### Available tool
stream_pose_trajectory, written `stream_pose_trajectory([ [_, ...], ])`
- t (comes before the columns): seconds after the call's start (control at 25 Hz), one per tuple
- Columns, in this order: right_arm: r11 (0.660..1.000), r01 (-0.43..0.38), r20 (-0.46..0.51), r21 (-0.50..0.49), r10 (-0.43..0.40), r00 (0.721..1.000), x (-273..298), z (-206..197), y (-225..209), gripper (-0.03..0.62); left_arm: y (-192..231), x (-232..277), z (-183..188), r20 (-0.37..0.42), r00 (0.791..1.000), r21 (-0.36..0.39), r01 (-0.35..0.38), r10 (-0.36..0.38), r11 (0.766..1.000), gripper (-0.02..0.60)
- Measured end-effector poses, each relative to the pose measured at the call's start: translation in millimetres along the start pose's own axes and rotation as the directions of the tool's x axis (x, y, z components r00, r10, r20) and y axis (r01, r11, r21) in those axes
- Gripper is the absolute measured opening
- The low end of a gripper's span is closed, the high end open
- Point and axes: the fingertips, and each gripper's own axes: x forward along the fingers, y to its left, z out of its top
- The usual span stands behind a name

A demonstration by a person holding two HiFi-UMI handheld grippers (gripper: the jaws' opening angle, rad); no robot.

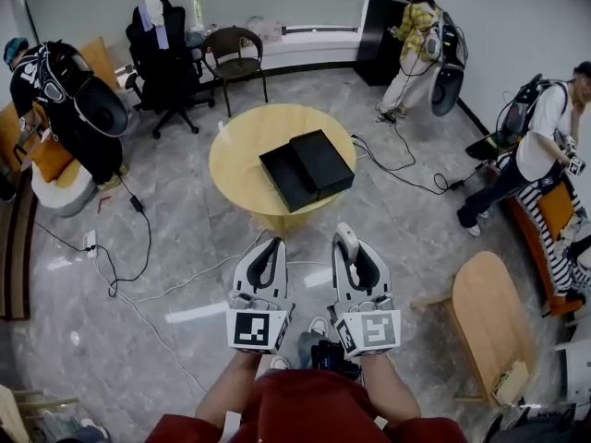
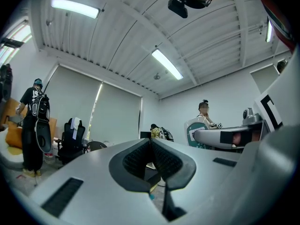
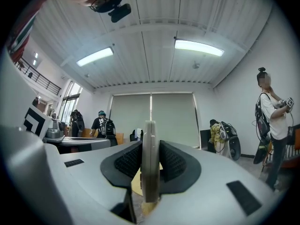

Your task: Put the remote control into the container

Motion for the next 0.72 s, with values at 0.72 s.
stream_pose_trajectory([
  [0.72,0.998,0.060,0.005,0.003,-0.060,0.998,54,-3,-155,0.117,-78,166,-6,0.016,0.997,-0.002,0.078,-0.078,0.997,0.018],
])
